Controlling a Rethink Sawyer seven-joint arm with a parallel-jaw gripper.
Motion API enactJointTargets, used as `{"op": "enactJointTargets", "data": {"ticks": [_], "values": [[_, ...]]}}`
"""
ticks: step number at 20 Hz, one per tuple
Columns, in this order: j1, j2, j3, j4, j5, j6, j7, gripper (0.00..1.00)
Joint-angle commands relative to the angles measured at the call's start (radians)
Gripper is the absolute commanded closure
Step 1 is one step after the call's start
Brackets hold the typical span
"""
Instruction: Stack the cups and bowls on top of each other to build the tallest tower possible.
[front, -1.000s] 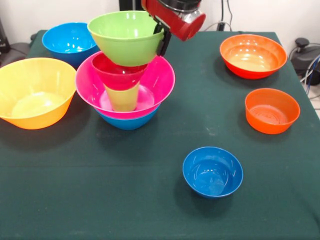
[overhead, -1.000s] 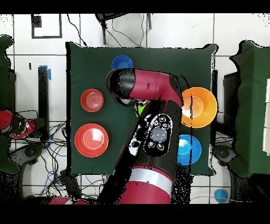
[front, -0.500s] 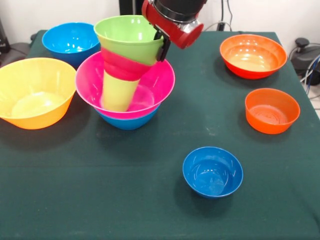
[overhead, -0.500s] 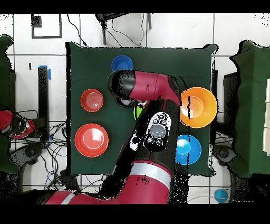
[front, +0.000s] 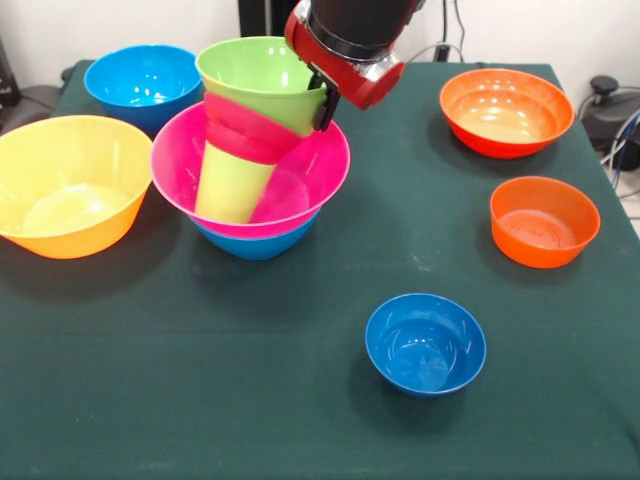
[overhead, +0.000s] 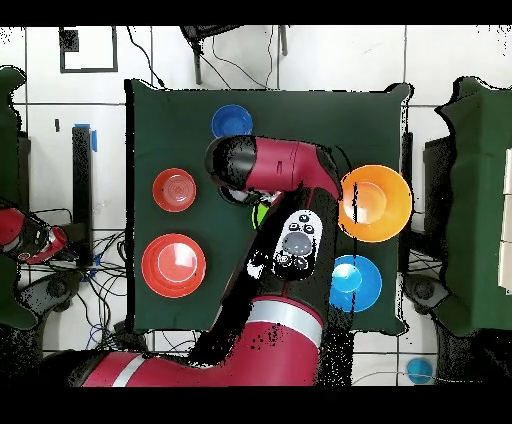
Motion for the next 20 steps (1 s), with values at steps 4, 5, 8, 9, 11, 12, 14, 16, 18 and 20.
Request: {"op": "enactJointTargets", "data": {"ticks": [4, 5, 8, 9, 11, 12, 14, 16, 18, 20], "values": [[0.012, 0.001, 0.077, 0.022, -0.048, 0.056, -0.030, 1.00], [0.012, -0.009, 0.076, 0.024, -0.047, 0.065, -0.033, 1.00], [0.018, -0.030, 0.071, 0.031, -0.048, 0.090, -0.041, 1.00], [0.020, -0.028, 0.065, 0.021, -0.053, 0.103, -0.043, 1.00], [0.028, -0.044, 0.049, 0.012, -0.065, 0.133, -0.048, 1.00], [0.030, -0.052, 0.043, 0.008, -0.068, 0.137, -0.048, 1.00], [0.031, -0.058, 0.034, -0.006, -0.074, 0.147, -0.051, 1.00], [0.030, -0.064, 0.027, -0.020, -0.081, 0.162, -0.058, 1.00], [0.031, -0.064, 0.020, -0.034, -0.088, 0.176, -0.062, 1.00], [0.033, -0.062, 0.014, -0.044, -0.094, 0.183, -0.060, 1.00]]}}
